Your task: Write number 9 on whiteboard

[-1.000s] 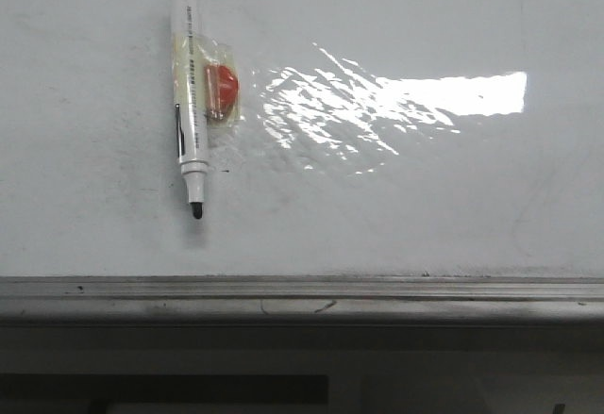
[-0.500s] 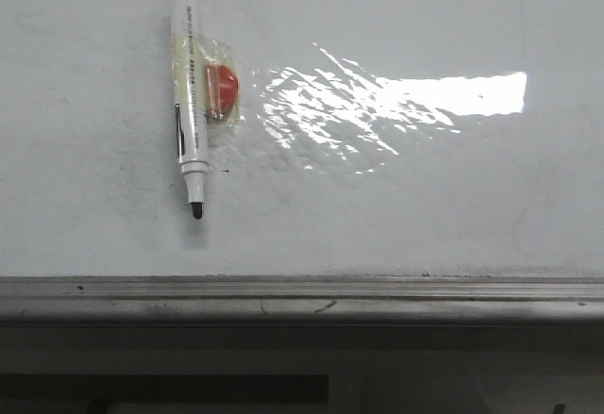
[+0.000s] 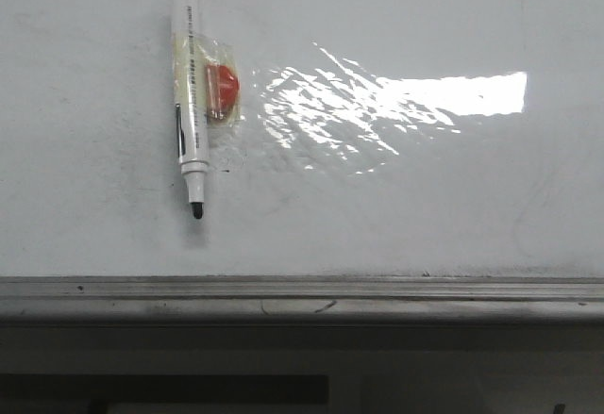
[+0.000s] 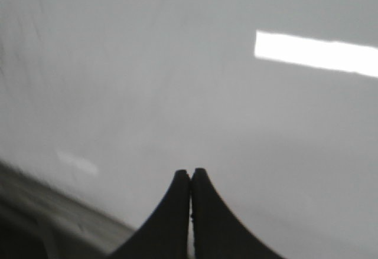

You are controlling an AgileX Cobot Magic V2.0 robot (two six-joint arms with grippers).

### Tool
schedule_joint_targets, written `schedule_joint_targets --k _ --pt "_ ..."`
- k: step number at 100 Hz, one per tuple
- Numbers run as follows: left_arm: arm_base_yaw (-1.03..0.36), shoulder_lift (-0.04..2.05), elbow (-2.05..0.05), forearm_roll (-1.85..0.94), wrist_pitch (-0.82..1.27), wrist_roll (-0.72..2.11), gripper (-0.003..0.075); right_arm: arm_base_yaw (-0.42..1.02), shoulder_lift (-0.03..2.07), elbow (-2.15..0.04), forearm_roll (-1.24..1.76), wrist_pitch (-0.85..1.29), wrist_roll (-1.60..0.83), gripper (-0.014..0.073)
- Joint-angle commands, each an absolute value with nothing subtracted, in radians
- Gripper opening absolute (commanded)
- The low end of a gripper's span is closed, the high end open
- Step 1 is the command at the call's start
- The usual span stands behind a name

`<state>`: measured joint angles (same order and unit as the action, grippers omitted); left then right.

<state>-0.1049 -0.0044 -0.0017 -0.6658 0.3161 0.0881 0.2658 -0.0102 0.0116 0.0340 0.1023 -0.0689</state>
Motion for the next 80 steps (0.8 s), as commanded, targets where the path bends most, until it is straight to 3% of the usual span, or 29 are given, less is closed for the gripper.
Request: schedule_joint_targets --k 1,13,31,43,63,74,80 --pt "-0.103 -0.032 0.019 -0.991 0.225 0.082 -0.002 0.258 -0.026 0.039 0.226 -0.152 -0.068 -0.0061" --pt "-0.103 -0.032 0.019 -1.091 0.181 0.082 -0.002 0.258 -0.026 0.034 0.548 -0.291 -0.068 -0.0061" --pt "-0.103 -0.032 0.001 -1.141 0.161 0.084 -0.002 0.258 -0.026 0.005 0.993 -0.3 -0.068 -0.0061" --pt "-0.103 -0.017 -0.083 -1.064 0.197 0.154 -0.002 0.258 -0.026 -0.065 0.878 -0.179 -0.071 -0.0061" --pt "-0.103 0.176 -0.313 -0.746 0.377 0.173 -0.002 0.258 0.032 -0.293 0.525 0.261 -0.115 -0.005" --pt "-0.103 0.319 -0.408 -0.73 0.383 0.174 -0.0009 0.258 0.114 -0.402 0.388 0.453 -0.121 0.0033" --pt "-0.103 0.403 -0.453 -0.73 0.4 0.21 0.0038 0.258 0.168 -0.446 0.336 0.507 -0.121 0.0119"
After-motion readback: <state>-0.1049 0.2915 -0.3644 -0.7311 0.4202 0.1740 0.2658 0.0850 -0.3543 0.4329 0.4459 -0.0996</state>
